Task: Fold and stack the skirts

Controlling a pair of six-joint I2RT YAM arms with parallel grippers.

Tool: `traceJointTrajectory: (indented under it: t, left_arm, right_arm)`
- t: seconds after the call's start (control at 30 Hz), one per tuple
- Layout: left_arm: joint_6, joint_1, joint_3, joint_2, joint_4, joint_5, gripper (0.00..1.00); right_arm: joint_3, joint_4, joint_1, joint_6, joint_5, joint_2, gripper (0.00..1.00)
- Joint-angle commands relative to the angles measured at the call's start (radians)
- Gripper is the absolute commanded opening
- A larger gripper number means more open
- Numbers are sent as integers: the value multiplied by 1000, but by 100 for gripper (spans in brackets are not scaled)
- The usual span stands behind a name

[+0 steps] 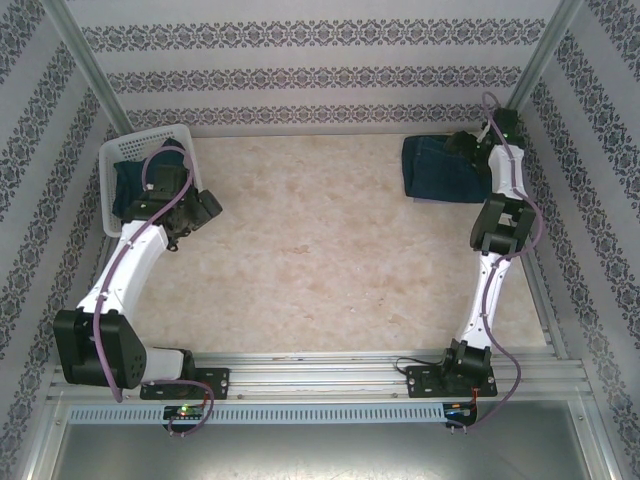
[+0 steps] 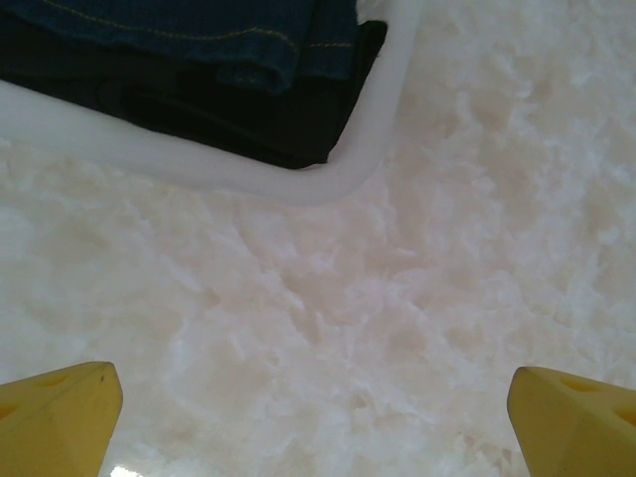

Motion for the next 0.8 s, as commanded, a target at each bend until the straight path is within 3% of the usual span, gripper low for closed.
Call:
traceJointTrajectory:
  t: [0.0,0.17,0.47,0.63,0.77]
  left_arm:
    - [36,23,-15,-57,-2,-18,100]
    - [44,50,-33,-87,35,-14,100]
    - [102,139,79,13,56,-61,100]
    - [146,215,189,139,85,-54,100]
    - [174,269,347,292,61,3,100]
  right_arm:
    - [15,-9,-9,5,-14,-114,98]
    - [-176,85,-39,36,88,-219,98]
    - [77,-24,-69,121,-79,19,98]
    - [91,-31,-65,128,-77,-27,98]
    - [42,-77,-33,82,-24,-161,98]
